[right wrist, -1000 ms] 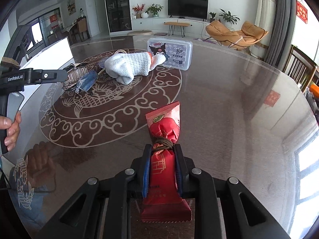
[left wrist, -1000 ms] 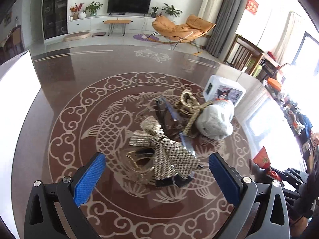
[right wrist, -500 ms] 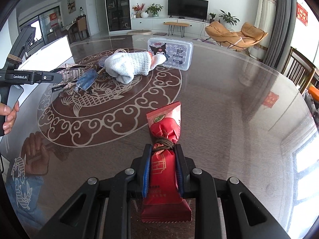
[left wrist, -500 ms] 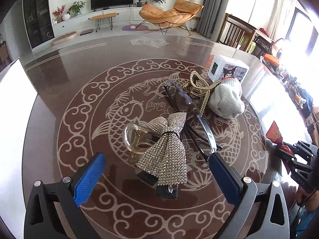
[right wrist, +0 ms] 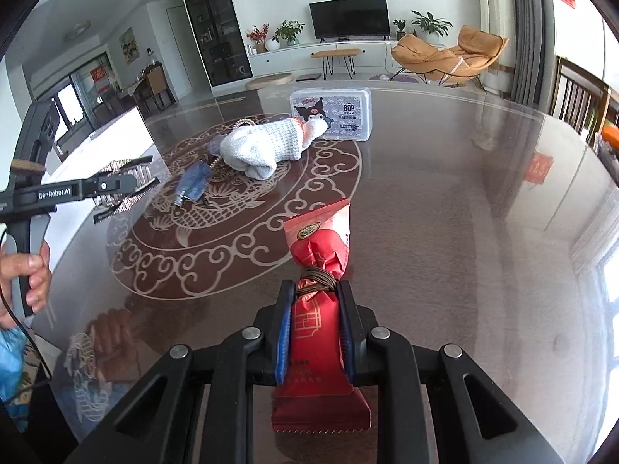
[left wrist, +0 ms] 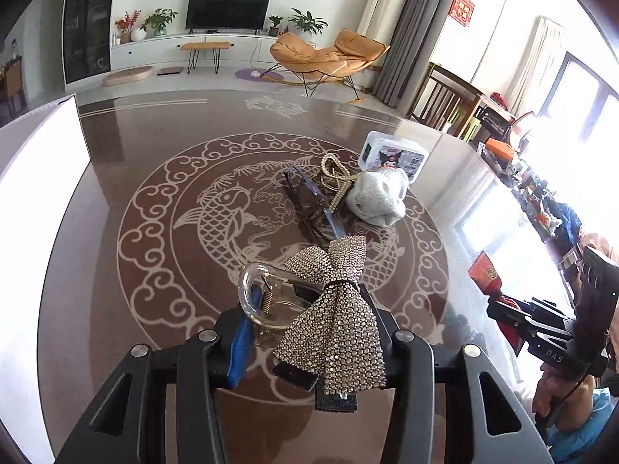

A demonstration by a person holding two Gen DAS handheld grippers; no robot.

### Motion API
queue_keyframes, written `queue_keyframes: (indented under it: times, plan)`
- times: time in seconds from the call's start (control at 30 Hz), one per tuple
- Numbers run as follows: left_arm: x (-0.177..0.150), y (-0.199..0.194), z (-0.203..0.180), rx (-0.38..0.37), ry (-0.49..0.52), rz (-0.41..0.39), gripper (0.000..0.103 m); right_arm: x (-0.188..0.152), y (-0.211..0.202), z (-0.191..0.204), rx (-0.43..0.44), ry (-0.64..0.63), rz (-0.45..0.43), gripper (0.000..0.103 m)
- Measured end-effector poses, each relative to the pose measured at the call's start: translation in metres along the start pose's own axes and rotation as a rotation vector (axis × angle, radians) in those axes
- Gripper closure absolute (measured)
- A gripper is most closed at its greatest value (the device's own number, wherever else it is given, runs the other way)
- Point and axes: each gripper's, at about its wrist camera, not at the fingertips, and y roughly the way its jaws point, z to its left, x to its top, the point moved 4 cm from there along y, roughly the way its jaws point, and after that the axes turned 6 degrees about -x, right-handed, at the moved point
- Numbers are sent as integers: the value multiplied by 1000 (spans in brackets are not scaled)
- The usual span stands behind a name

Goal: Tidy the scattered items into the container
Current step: 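Grasp the rhinestone bow with the left gripper while the right lifts the red pouch, then carry the bow and red pouch over the cardboard box and open both grippers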

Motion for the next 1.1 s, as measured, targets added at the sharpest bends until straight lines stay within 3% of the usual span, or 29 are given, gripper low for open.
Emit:
queue_keyframes:
  times: [0.17,0.33,0.47,0.63,0.8,0.9,1.0,1.07,1.1]
  plan:
    - [-46,-31,-24,-19,-32,-21,56,-7,-16,53,115,5,11,81]
    - [-51,-106,-5,-2,-75,-129,56,-6,-18,125,187,-121,40,81]
    - [-46,-192,48,100,-122,-243,56,17,-25,207,291,-253,36,81]
    - [-59,-276,148,301,-247,-305,56,54,-38,338,466,-428,9,81]
    - [-86,-305,233,402,-386,-255,56,60,-30,466,619,-564,68,81]
    - [-97,-303,268,449,-442,-197,56,51,-7,524,606,-660,99,81]
    - [-107,-290,297,498,-498,-102,55,43,27,558,552,-708,147,81]
    - [-114,-281,313,526,-546,-39,42,38,52,570,494,-726,197,80]
    - [-119,-277,318,525,-565,-21,20,37,61,574,469,-726,210,78]
